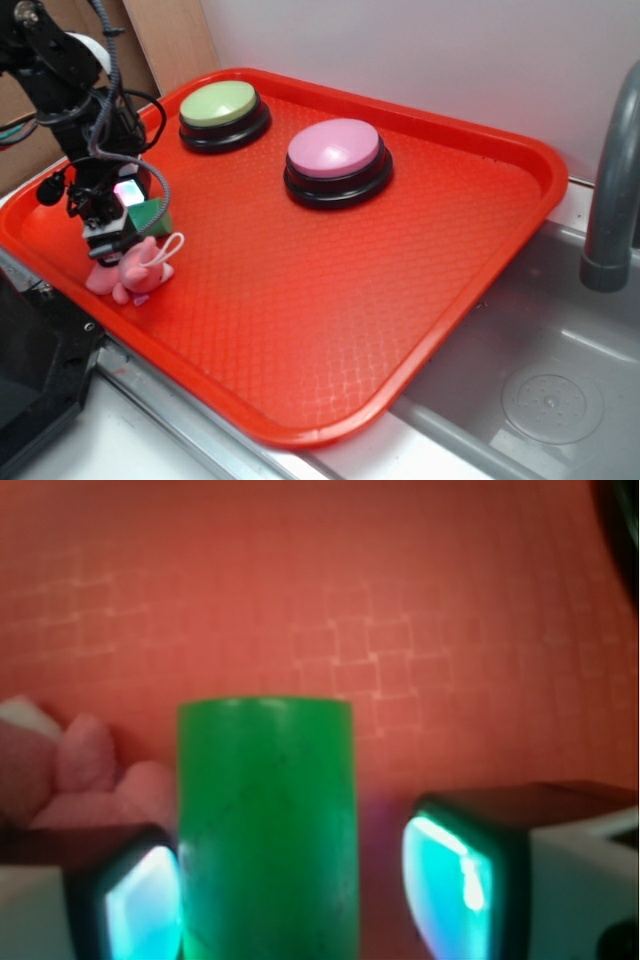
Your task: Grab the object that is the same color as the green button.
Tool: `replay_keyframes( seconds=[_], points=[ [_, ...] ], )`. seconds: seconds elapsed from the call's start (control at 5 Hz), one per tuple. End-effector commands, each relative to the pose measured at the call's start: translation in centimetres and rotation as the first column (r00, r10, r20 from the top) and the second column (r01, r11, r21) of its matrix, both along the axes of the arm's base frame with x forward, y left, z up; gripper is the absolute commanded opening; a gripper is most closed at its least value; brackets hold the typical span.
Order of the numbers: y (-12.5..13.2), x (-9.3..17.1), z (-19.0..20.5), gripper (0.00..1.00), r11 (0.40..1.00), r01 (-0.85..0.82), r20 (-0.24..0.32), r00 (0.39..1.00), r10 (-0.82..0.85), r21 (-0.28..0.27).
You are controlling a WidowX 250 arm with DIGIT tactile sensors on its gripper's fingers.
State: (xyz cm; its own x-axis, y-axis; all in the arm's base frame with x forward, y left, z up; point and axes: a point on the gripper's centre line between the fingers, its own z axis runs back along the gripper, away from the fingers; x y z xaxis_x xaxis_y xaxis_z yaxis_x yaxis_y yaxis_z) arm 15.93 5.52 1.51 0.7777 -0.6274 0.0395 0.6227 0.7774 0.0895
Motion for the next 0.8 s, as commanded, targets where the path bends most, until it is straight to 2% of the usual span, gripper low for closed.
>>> replay_keyframes(
  seconds=[0.0, 0.2, 0.4, 0.6],
  points=[
    [0.0, 1.1, -1.5, 0.0, 0.993, -0.086, -0.022, 0.996, 0.088, 0.077],
    [0.0, 1.5, -0.7, 0.0, 0.989, -0.126, -0.013, 0.992, 0.128, 0.075],
    [-0.4, 2.1, 1.7, 0.0, 0.973, -0.214, -0.012, 0.976, 0.216, 0.087],
    [-0.8, 2.9, 5.4, 0.0, 0.954, -0.298, 0.027, 0.954, 0.298, 0.015]
  ],
)
